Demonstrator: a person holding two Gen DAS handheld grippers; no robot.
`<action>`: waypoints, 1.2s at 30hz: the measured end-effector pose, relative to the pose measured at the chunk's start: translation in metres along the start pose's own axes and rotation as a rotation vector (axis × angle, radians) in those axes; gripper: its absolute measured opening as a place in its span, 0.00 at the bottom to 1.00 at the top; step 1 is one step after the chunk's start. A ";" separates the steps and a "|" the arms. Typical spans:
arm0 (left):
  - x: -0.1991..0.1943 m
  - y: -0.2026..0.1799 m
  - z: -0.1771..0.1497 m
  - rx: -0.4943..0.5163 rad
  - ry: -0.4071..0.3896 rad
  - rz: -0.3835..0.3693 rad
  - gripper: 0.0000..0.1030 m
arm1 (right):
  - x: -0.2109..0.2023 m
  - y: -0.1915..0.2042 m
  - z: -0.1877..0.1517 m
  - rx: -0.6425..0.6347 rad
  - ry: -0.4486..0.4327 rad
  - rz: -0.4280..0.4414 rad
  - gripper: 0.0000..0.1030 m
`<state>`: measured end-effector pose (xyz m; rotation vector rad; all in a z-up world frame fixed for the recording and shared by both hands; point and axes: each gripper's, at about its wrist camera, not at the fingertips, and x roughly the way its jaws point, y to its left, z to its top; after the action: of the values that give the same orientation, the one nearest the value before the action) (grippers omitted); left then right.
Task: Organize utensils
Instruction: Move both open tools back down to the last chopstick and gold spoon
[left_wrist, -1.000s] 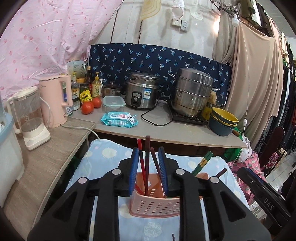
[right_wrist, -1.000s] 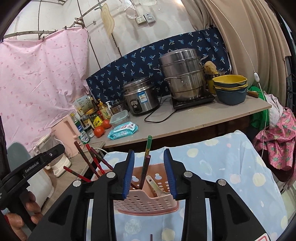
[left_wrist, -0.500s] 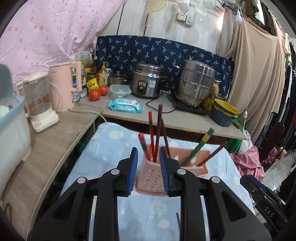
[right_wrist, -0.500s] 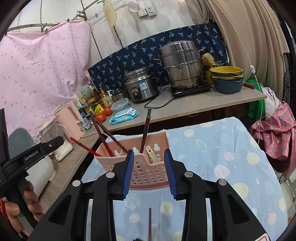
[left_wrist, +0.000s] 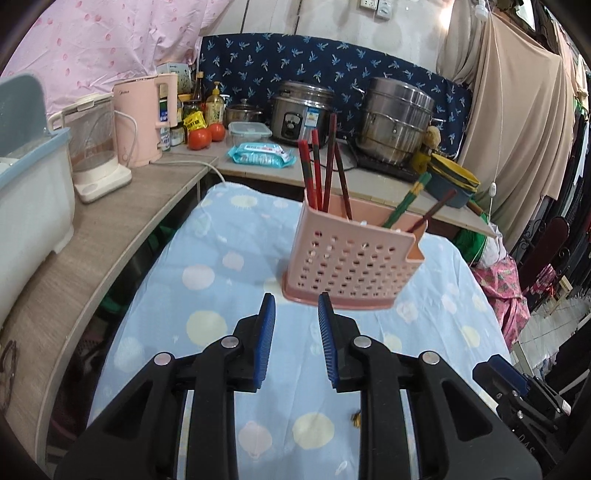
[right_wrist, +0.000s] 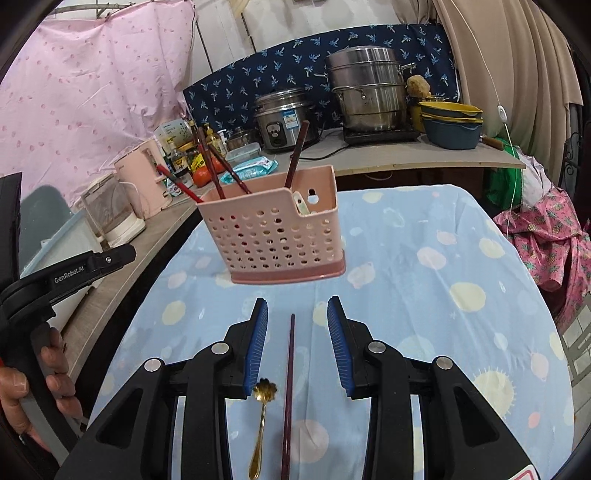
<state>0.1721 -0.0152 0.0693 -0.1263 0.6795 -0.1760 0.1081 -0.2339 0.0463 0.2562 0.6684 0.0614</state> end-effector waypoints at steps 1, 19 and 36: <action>-0.001 0.000 -0.005 0.002 0.007 0.001 0.22 | -0.001 0.000 -0.006 -0.004 0.008 -0.001 0.32; -0.002 -0.004 -0.081 0.042 0.153 0.038 0.23 | 0.001 0.007 -0.103 -0.033 0.199 -0.003 0.32; 0.004 -0.003 -0.119 0.063 0.233 0.052 0.31 | 0.013 0.014 -0.135 -0.054 0.269 0.001 0.31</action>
<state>0.0998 -0.0263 -0.0243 -0.0273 0.9074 -0.1636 0.0355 -0.1898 -0.0597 0.1976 0.9327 0.1159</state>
